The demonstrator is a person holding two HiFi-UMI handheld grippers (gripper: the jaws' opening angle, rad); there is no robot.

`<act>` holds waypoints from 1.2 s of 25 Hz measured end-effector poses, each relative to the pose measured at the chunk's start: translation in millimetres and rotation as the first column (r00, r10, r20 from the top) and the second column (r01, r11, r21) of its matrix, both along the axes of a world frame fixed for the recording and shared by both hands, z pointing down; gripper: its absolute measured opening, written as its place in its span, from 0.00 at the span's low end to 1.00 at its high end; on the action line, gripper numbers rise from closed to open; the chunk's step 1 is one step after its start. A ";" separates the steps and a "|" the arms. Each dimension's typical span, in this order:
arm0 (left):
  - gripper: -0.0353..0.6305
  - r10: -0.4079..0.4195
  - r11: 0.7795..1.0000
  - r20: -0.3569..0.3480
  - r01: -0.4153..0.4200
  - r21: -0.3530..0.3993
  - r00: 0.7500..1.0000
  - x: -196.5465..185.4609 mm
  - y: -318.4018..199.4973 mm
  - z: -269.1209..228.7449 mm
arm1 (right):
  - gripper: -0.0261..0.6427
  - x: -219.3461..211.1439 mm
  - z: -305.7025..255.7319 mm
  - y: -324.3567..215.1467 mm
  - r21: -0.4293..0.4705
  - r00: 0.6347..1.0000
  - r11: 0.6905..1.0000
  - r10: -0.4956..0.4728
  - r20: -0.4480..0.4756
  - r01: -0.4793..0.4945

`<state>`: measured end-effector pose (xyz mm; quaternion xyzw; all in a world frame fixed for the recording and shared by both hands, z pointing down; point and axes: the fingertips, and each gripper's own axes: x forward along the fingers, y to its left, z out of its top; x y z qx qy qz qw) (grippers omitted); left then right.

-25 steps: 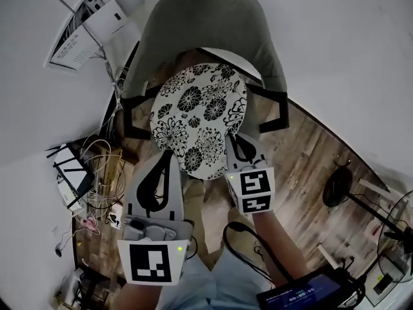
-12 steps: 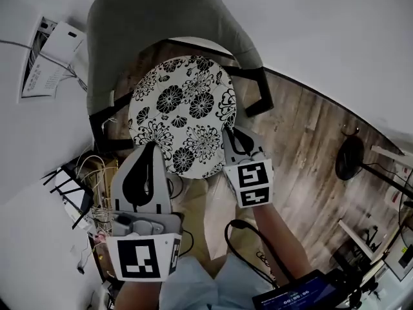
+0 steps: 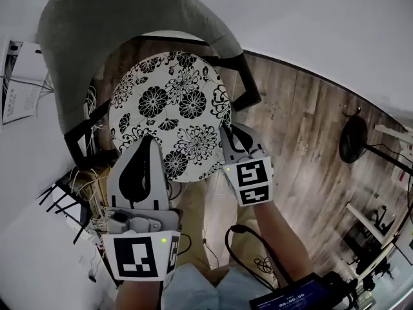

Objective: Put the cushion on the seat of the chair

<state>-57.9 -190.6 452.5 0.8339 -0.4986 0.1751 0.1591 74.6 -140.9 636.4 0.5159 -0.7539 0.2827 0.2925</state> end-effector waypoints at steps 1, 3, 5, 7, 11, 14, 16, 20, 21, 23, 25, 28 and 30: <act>0.07 0.002 1.000 -0.004 -0.002 -0.001 1.000 -3.5 -1.0 4.5 | 0.10 -0.1 7.3 0.5 -0.004 1.000 1.000 0.009 -0.005 -0.009; 0.07 0.011 1.000 -0.012 -0.011 -0.002 1.000 -9.0 0.6 13.9 | 0.11 -0.8 20.3 2.9 -0.003 1.000 1.000 0.026 -0.014 -0.026; 0.07 0.026 1.000 -0.010 -0.027 -0.003 1.000 -6.2 2.5 19.0 | 0.14 1.3 27.3 5.4 -0.003 0.999 0.999 0.039 -0.018 -0.039; 0.07 0.036 0.999 -0.002 -0.036 -0.012 0.999 3.3 0.3 20.3 | 0.17 8.5 30.9 5.9 -0.015 0.999 0.999 0.048 -0.012 -0.048; 0.07 0.042 0.998 0.008 -0.041 -0.038 0.999 19.2 -8.3 22.5 | 0.23 24.2 36.4 3.6 -0.044 0.997 0.997 0.069 0.030 -0.068; 0.07 0.049 0.998 0.003 -0.049 -0.036 0.999 23.3 -9.6 26.5 | 0.24 29.0 39.4 2.3 -0.040 0.996 0.996 0.082 0.036 -0.080; 0.07 0.049 0.998 0.004 -0.048 -0.038 0.999 25.0 -7.7 28.4 | 0.24 29.5 37.3 1.8 -0.033 0.996 0.996 0.081 0.036 -0.080; 0.07 0.045 0.999 -0.001 -0.045 -0.014 0.999 30.1 -3.1 13.6 | 0.23 29.5 16.8 0.5 -0.001 0.997 0.997 0.071 0.038 -0.071; 0.07 0.044 0.999 0.000 -0.044 -0.004 0.999 31.4 -1.8 7.1 | 0.23 29.5 8.8 -0.3 0.009 0.997 0.998 0.067 0.040 -0.068; 0.07 0.036 0.999 0.003 -0.036 0.005 0.999 33.1 3.4 -6.0 | 0.23 28.6 -10.3 -1.1 0.031 0.997 0.998 0.061 0.047 -0.062; 0.07 0.024 1.000 0.006 -0.024 0.016 1.000 33.7 10.3 -20.4 | 0.22 26.6 -33.9 -0.7 0.058 0.997 0.997 0.053 0.057 -0.056; 0.07 0.003 0.998 0.016 -0.005 0.068 1.000 34.3 20.1 -48.7 | 0.21 23.5 -78.5 -1.4 0.119 0.997 0.992 0.027 0.071 -0.035; 0.07 -0.020 0.996 0.017 0.018 0.085 1.000 36.2 29.9 -69.1 | 0.20 21.8 -114.1 -1.2 0.168 0.997 0.986 0.000 0.080 -0.014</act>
